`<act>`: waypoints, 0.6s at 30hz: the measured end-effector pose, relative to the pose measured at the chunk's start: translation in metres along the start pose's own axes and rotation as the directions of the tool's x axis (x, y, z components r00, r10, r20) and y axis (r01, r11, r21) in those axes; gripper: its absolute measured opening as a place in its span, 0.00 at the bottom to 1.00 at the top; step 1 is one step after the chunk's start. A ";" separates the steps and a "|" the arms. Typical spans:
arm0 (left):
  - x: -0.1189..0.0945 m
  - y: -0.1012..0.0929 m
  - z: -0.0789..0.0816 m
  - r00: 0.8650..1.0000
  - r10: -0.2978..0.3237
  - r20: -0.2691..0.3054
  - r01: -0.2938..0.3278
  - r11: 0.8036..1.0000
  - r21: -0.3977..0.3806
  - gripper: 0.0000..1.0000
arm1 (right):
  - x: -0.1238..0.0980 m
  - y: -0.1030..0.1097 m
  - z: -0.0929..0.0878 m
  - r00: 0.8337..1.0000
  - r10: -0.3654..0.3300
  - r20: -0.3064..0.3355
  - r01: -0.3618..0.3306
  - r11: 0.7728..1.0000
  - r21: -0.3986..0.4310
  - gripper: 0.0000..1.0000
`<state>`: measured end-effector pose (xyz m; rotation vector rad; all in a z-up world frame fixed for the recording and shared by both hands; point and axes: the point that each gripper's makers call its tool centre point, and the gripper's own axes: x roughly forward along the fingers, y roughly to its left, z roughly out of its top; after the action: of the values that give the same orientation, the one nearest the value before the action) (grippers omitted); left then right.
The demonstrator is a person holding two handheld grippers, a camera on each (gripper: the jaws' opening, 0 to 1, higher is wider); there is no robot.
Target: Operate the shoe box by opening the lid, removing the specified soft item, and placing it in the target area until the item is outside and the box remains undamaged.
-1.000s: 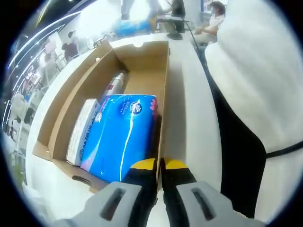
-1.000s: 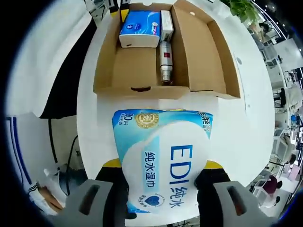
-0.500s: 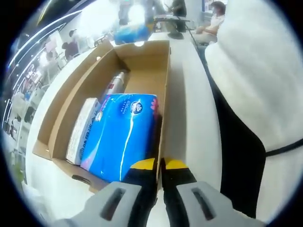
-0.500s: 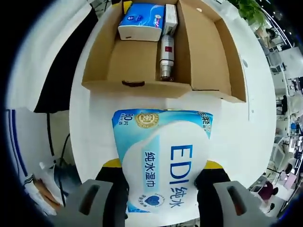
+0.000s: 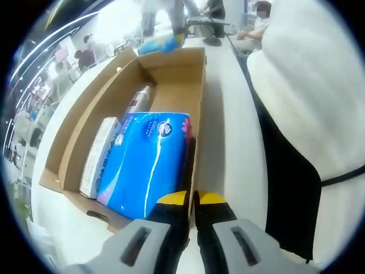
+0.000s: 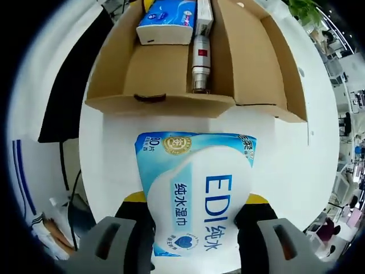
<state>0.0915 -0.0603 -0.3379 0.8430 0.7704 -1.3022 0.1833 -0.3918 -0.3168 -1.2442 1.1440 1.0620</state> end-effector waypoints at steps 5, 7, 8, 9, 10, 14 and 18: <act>0.000 0.000 -0.001 1.000 0.000 -0.007 0.000 1.000 -0.005 0.04 | 0.006 0.003 0.003 1.000 0.008 0.006 -0.008 1.000 -0.021 0.57; 0.000 0.000 -0.001 1.000 0.002 -0.009 -0.002 1.000 -0.005 0.04 | 0.010 0.003 0.005 1.000 0.012 0.012 -0.012 1.000 -0.010 0.57; 0.000 0.000 -0.001 1.000 0.002 -0.009 -0.002 1.000 -0.004 0.04 | 0.011 0.003 0.005 1.000 0.013 0.012 -0.013 1.000 -0.011 0.57; 0.000 0.000 -0.001 1.000 0.002 -0.011 -0.002 1.000 -0.003 0.04 | 0.013 0.004 0.005 1.000 0.017 0.008 -0.017 1.000 -0.009 0.57; 0.000 0.000 -0.001 1.000 0.002 -0.011 -0.002 1.000 -0.004 0.04 | 0.014 0.005 0.005 1.000 0.017 0.005 -0.017 1.000 -0.009 0.57; 0.000 0.000 -0.001 1.000 0.000 -0.011 0.000 1.000 -0.004 0.04 | 0.021 0.005 0.002 1.000 0.013 -0.007 -0.013 1.000 -0.015 0.57; 0.001 0.000 -0.001 1.000 -0.001 -0.012 0.001 1.000 -0.004 0.04 | 0.026 0.006 -0.001 1.000 0.017 -0.021 -0.017 1.000 0.000 0.57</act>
<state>0.0916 -0.0597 -0.3390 0.8476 0.7825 -1.2970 0.1811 -0.3935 -0.3429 -1.2502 1.1724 1.0644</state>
